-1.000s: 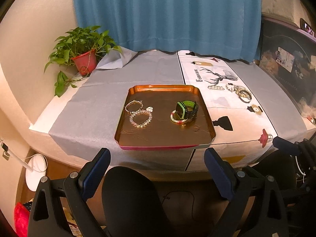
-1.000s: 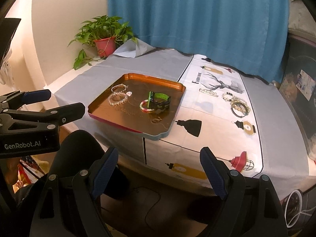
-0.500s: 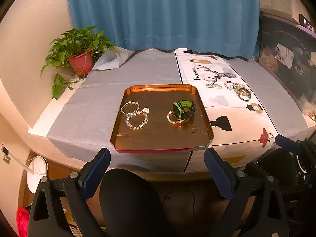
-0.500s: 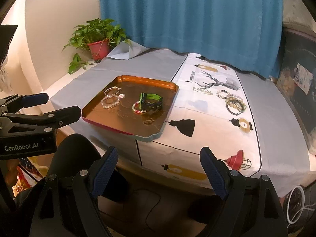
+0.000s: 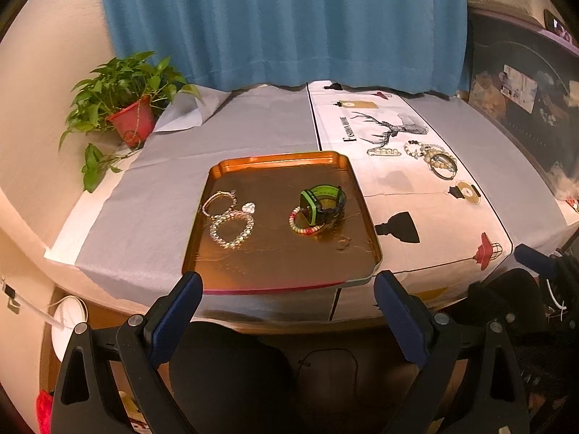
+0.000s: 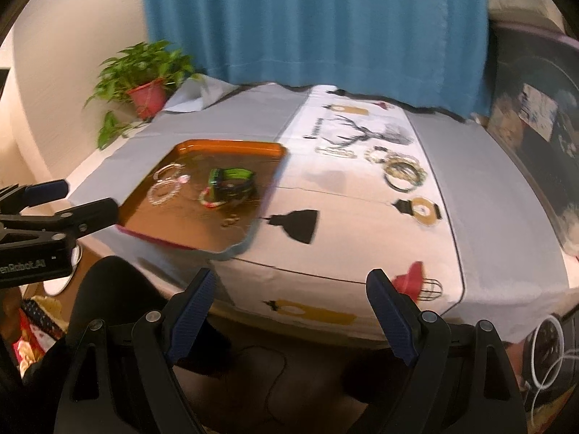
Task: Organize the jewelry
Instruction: 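Lift both open tools up and away from the tray, then grasp the silver bangle with the right tool while the left tool grasps the pearl brooch pin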
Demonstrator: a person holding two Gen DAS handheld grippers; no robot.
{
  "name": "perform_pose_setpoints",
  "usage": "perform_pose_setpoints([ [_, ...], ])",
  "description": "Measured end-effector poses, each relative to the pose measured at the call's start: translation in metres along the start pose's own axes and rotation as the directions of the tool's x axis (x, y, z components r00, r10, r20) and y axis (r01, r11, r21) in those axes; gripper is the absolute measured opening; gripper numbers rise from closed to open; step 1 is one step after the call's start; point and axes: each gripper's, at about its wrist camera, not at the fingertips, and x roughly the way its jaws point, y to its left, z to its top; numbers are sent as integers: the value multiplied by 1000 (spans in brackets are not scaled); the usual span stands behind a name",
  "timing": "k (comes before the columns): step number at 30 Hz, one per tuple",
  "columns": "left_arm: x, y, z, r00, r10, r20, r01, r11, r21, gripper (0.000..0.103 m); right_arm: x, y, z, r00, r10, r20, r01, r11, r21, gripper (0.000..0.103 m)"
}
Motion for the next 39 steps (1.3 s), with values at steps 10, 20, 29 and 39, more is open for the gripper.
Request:
perform_pose_setpoints([
  [10, 42, -13, 29, 998, -28, -58, 28, 1000, -7, 94, 45, -84, 17, 992, -124, -27, 126, 982, 139, 85],
  [20, 89, -28, 74, 997, -19, -75, 21, 999, 26, 94, 148, -141, 75, 983, -160, -91, 175, 962, 207, 85],
  [29, 136, -64, 125, 996, -58, -69, 65, 993, 100, 94, 231, -156, 114, 967, -197, -163, 233, 941, 246, 86],
  [39, 195, -113, 162, 983, -144, -118, 161, 976, 147, 94, 206, -193, 89, 958, -263, -109, 284, 912, 295, 64],
])
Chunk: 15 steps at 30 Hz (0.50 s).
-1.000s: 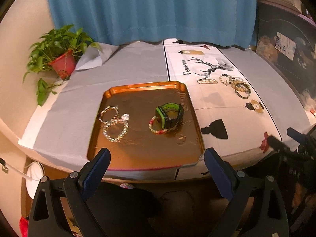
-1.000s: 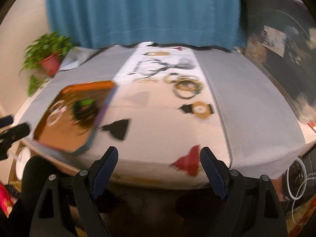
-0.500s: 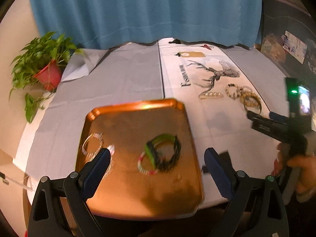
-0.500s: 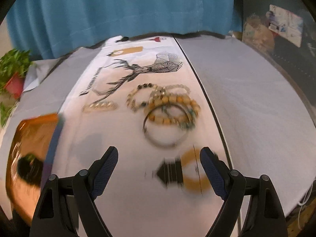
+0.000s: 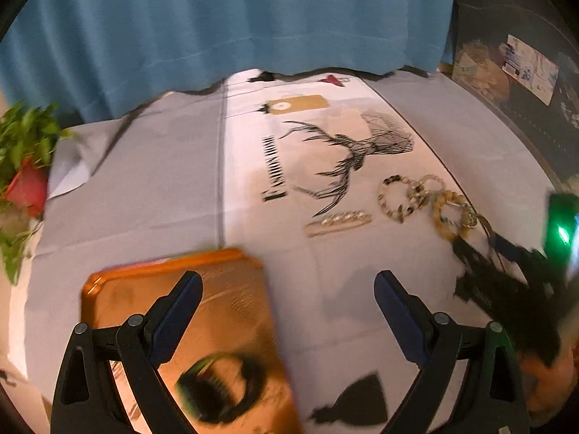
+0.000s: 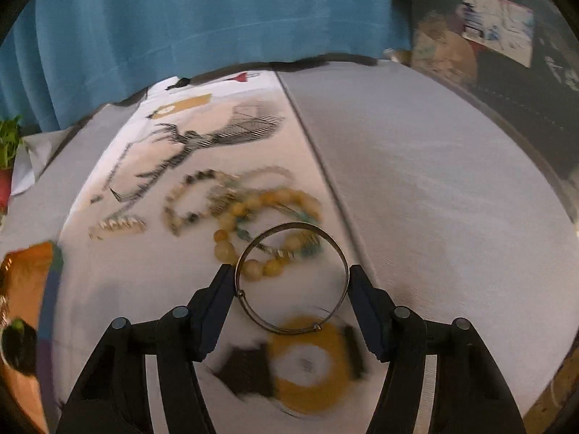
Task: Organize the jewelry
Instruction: 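Grasp the silver bangle with the right tool while the left tool grasps the pearl brooch pin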
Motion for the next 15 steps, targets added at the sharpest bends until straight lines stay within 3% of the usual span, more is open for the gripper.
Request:
perform_pose_setpoints([
  [5, 49, -23, 22, 994, -77, -82, 82, 995, 60, 94, -9, -30, -11, 999, -44, 5, 44, 998, -34, 65],
  [9, 77, -35, 35, 989, -93, -117, 105, 989, 104, 94, -13, -47, -14, 1000, -14, -6, 14, 998, -59, 67],
  [15, 106, -45, 43, 984, -63, -167, 100, 970, 222, 94, -12, -58, -17, 999, 36, 3, -36, 993, -112, 80],
])
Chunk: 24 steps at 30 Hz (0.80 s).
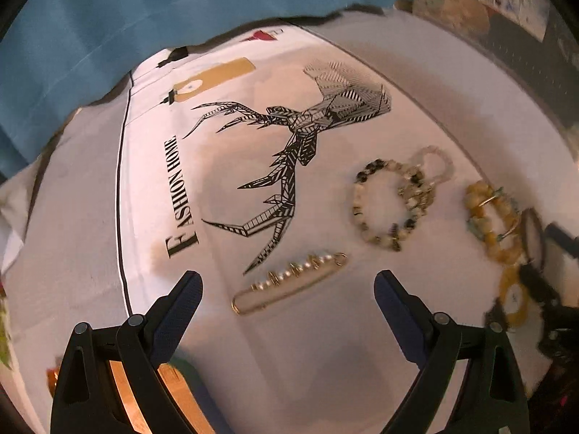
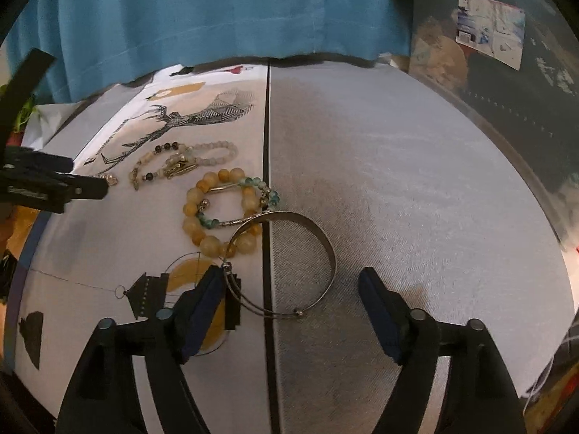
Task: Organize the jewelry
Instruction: 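Grasp the silver bangle with the right tool while the left tool grasps the pearl brooch pin, then carry the silver bangle and pearl brooch pin over the copper tray with both tools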
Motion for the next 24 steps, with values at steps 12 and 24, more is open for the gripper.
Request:
perform_pose_setpoints([
  [12, 1, 16, 1, 976, -213, -40, 210, 976, -50, 9, 4, 1, 11, 1000, 0, 6, 0, 1000, 15, 63],
  [24, -87, -7, -34, 965, -233, 121, 243, 967, -76, 9, -67, -22, 2, 997, -44, 65, 38, 996, 87, 63],
])
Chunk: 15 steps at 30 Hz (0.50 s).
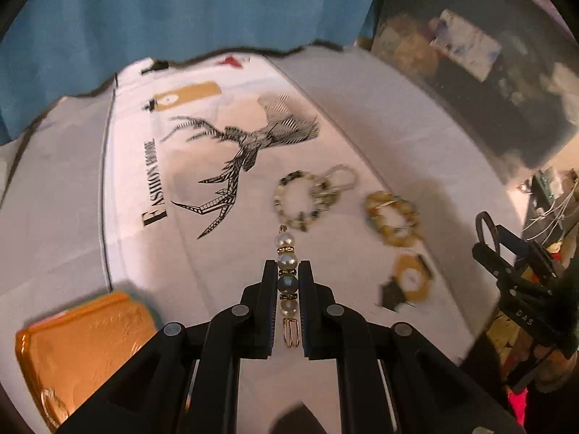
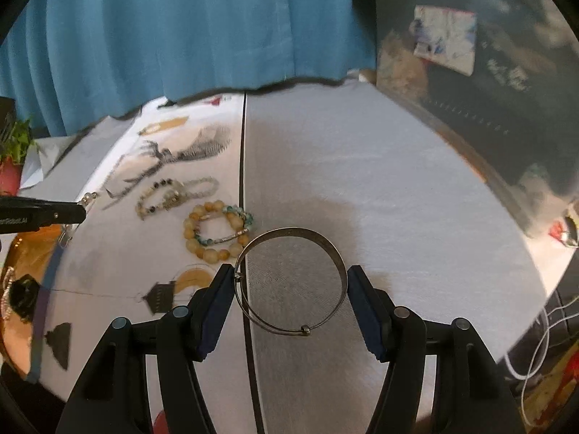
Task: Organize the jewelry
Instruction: 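Carry the silver bangle and pearl brooch pin over the copper tray with both tools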
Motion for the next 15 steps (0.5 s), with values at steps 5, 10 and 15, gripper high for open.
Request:
perform_pose_setpoints([
  [5, -63, -18, -23, 996, -5, 90, 6, 1000, -9, 9, -46, 5, -4, 998, 13, 61, -11, 1000, -29, 63],
  [10, -120, -28, -61, 987, -16, 161, 24, 999, -46, 9, -90, 26, -19, 994, 66, 91, -60, 996, -69, 63],
  [15, -165, -31, -111, 979, -3, 204, 22, 996, -90, 9, -126, 55, -45, 988, 128, 90, -115, 984, -133, 64],
])
